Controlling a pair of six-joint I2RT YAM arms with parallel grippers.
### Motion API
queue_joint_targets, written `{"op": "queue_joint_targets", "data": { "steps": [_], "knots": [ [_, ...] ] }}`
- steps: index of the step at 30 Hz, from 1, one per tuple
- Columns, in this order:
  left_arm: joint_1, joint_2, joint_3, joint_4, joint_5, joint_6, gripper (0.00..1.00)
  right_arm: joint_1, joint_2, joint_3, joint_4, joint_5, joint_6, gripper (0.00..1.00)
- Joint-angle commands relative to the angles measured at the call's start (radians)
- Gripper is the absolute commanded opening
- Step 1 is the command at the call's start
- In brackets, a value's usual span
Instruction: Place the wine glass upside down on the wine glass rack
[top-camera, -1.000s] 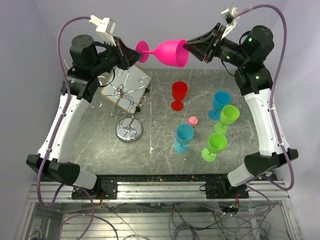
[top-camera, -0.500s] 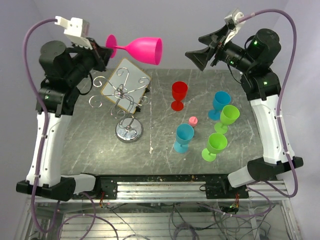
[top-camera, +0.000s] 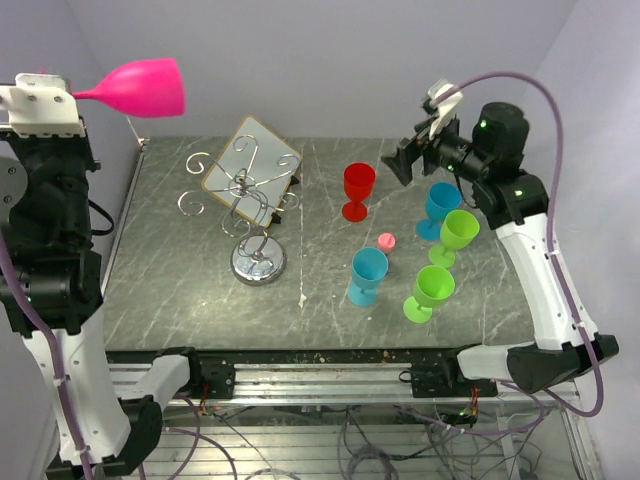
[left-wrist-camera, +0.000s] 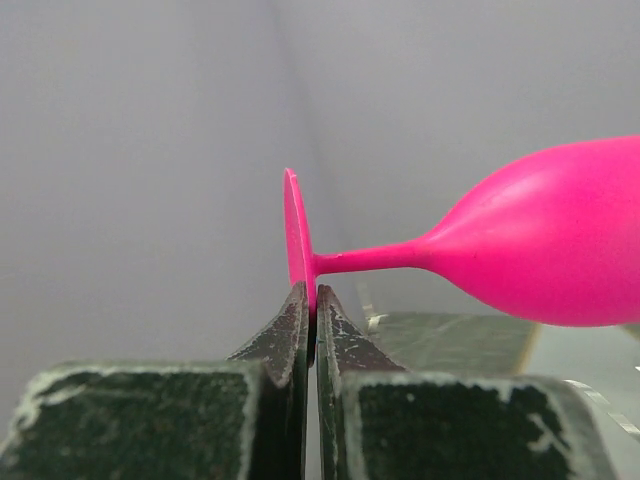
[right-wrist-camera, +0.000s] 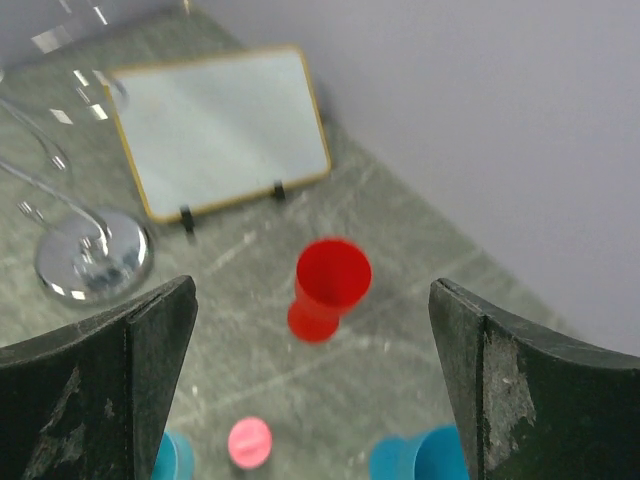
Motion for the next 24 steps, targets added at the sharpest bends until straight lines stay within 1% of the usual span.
{"op": "queue_joint_targets", "data": {
  "steps": [1,3,6,10,13,17,19,21,24],
  "knots": [
    [0.055,-0.015,-0.052,-0.004,-0.205,0.208,0.07,-0.001,-0.034,-0.158,0.052,0.146,-0.06,1.0],
    [0.059,-0.033,-0.084,0.013,-0.273,0.302,0.07,-0.001,-0.05,-0.207,0.079,0.169,-0.06,1.0],
    [0.06,-0.045,-0.137,0.035,-0.338,0.405,0.07,-0.001,-0.066,-0.264,0.086,0.164,-0.064,1.0],
    [0.067,-0.043,-0.203,0.041,-0.366,0.51,0.07,-0.002,-0.089,-0.346,0.123,0.161,-0.068,0.99],
    [0.067,-0.033,-0.235,0.014,-0.325,0.553,0.07,-0.006,-0.12,-0.412,0.186,0.16,-0.06,0.99],
    [0.067,-0.035,-0.278,-0.016,-0.202,0.605,0.07,-0.029,-0.152,-0.46,0.211,0.117,-0.051,0.98],
    [0.066,-0.035,-0.301,-0.037,-0.137,0.635,0.07,-0.053,-0.164,-0.47,0.216,0.065,-0.033,0.98],
    [0.065,-0.033,-0.332,-0.068,-0.078,0.709,0.07,-0.095,-0.173,-0.486,0.225,-0.016,-0.002,0.98],
    [0.066,-0.033,-0.388,-0.081,-0.055,0.816,0.07,-0.122,-0.182,-0.507,0.234,-0.081,0.012,0.98]
  ]
}}
